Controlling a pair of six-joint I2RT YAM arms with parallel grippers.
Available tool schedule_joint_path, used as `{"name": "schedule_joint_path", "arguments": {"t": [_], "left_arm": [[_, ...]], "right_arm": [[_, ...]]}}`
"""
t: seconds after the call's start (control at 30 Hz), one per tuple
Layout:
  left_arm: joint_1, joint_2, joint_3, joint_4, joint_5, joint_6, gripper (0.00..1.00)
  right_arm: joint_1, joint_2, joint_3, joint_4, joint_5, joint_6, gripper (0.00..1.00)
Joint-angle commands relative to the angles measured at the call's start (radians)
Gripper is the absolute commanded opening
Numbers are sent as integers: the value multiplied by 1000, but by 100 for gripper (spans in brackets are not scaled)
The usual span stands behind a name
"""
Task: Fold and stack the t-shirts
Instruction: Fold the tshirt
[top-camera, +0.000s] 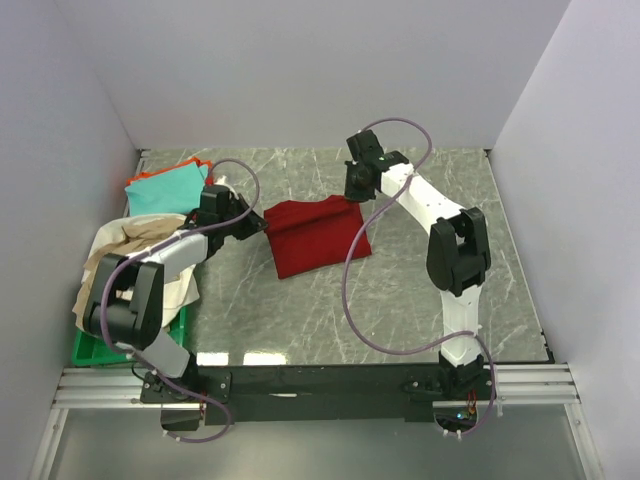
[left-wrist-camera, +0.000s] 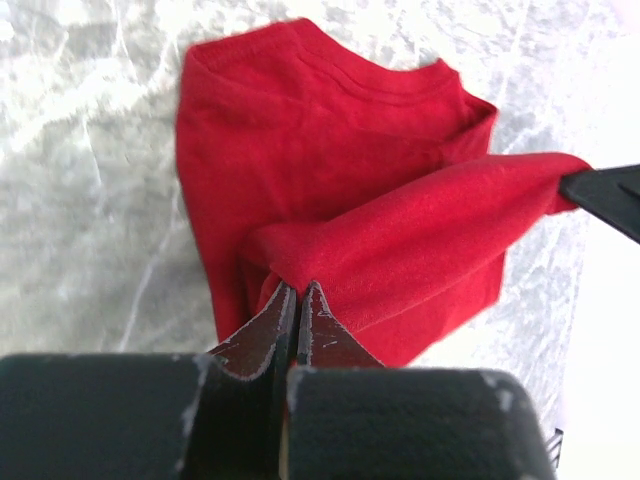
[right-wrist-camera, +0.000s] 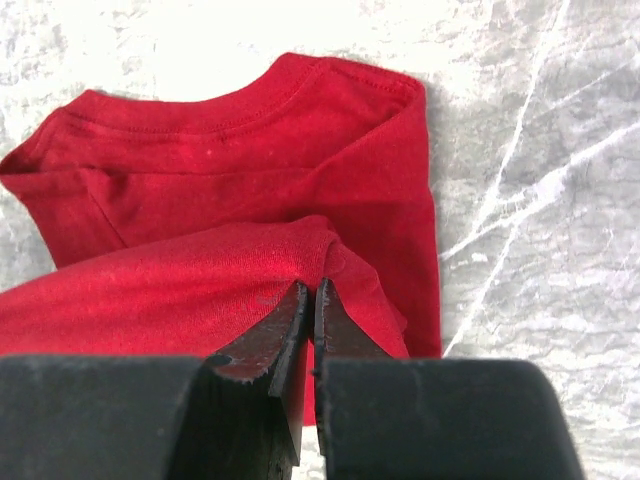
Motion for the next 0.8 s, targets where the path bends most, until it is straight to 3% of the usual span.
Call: {"name": "schedule_joint_path", "arguments": {"t": [0.0,0.47,0.5,0.53,0.57,0.63,0.67,0.77], "left_arm": [[28,60,62,11,9,55,0],[52,210,198,-15,-2,83,0],[55,221,230,-37,-7,89,0],[58,233,253,-53,-23,92,15],[60,245,270,-67,-39,92,28],[60,242,310,-91,-68,95,60],[60,227,316,-91,-88,97,64],[60,181,307,-91,-118,101,70]], "right_arm": [[-39,21,62,-2,51,-32,0],[-62,112,156,-21,25,-46,0],[-61,118,165,-21,19,-49,9],[-61,127,192,-25,13,-57,21],[-62,130,208,-34,12,-63,44],[-62,129,255,-44,1,-84,57],[-61,123,266,-45,-1,-94,77],[-61,69,258,-27,-4,-114,83]]}}
